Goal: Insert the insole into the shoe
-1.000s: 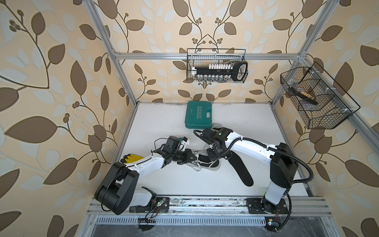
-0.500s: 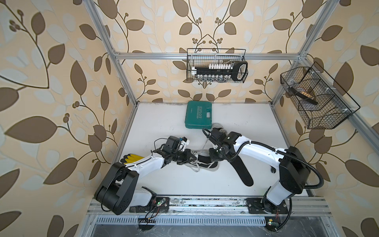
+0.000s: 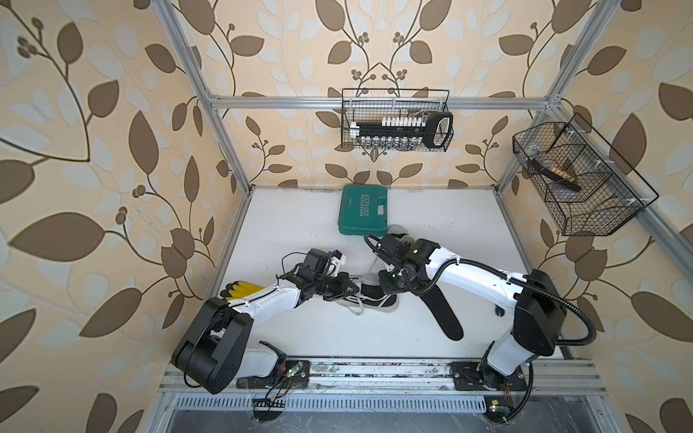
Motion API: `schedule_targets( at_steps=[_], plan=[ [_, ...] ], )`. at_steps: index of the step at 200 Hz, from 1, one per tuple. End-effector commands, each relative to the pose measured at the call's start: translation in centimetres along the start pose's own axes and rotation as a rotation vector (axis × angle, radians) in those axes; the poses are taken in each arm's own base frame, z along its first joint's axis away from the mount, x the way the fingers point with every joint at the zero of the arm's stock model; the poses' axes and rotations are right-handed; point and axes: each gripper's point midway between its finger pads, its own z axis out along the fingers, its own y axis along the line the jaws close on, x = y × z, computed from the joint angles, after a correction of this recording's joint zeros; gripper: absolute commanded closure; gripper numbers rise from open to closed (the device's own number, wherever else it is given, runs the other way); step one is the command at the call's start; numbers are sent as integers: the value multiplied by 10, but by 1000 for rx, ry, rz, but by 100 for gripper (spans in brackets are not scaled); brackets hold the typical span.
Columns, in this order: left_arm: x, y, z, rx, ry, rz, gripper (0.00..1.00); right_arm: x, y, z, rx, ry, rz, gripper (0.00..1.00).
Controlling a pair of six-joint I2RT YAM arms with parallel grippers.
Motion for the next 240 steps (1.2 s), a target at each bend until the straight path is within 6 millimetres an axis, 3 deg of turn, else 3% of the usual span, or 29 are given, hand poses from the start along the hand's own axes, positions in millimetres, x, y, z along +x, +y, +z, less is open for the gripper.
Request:
schedule_targets(
  at_steps=[1,63,149,170,198,240],
  plan=[
    [3,0,-2,-16,-1,0,100,4,-2,1,8,5,10,80],
    [4,0,-2,-16,-1,0,100,1,3,15,-12,17,22,80],
    [5,2,-1,-20,0,-2,100,14,-11,21,39,41,29,77],
    [5,1,-1,-19,2,-2,100,14,-4,24,-2,42,27,83],
    [6,1,-1,-21,3,-3,100,8,11,22,-60,38,27,100],
    [7,-1,2,-15,7,0,100,0,30,25,-143,33,37,100]
  ],
)
